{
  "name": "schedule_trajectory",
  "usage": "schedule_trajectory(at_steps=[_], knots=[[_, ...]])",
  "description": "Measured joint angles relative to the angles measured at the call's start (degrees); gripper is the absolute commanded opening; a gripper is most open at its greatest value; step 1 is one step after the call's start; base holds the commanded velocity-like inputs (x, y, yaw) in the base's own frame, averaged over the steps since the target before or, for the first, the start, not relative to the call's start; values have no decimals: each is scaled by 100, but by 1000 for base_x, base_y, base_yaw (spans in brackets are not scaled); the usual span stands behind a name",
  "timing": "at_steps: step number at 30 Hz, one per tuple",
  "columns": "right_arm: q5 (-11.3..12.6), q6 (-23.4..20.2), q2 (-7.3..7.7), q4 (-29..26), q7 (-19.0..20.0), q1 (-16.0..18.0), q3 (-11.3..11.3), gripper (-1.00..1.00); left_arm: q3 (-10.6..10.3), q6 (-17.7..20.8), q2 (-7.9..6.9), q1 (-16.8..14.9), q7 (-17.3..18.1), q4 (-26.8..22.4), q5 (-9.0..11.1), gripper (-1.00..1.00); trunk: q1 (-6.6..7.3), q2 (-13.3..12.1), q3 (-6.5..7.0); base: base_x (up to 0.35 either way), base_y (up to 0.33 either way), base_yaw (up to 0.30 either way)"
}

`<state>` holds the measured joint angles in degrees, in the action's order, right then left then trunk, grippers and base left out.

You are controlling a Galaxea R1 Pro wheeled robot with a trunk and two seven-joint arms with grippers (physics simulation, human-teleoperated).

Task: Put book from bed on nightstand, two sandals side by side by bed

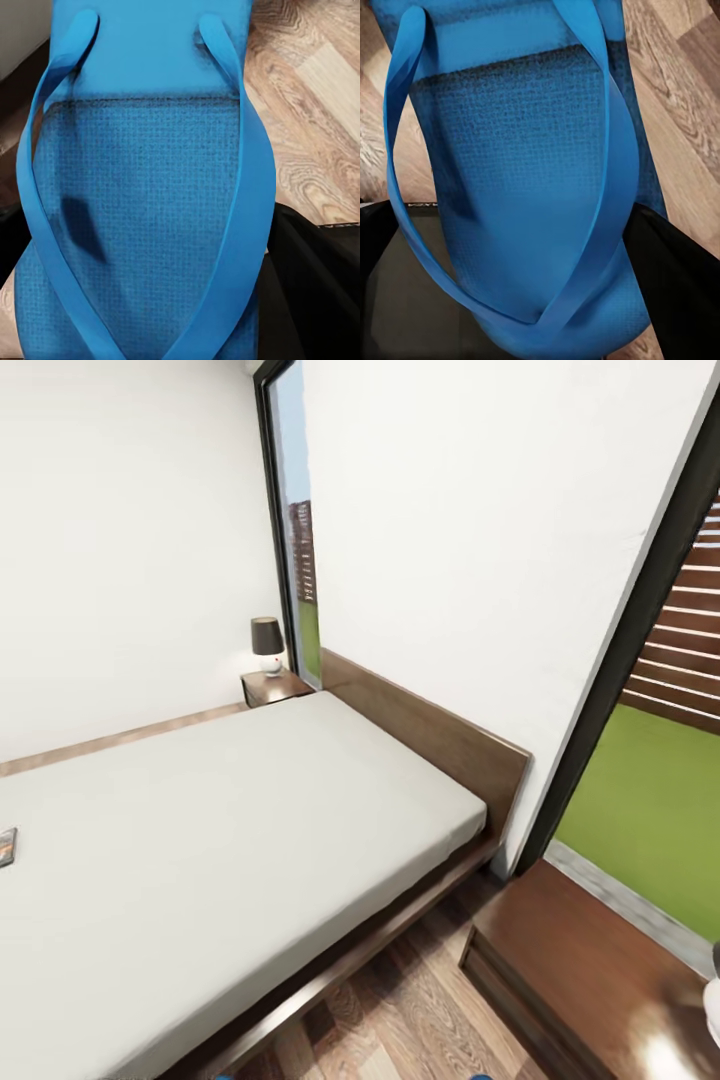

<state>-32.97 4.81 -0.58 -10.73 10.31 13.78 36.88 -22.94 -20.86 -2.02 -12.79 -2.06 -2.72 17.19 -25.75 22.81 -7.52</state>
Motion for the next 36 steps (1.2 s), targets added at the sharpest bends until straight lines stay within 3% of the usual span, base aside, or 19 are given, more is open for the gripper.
schedule_trajectory(at_steps=[36], knots=[[-9, 1, -5, 9, -39, 0, -1, -100, -21, -1, 9, -1, 0, -1, -23, -100, 0, -1, -5, 0, 0, 28]])
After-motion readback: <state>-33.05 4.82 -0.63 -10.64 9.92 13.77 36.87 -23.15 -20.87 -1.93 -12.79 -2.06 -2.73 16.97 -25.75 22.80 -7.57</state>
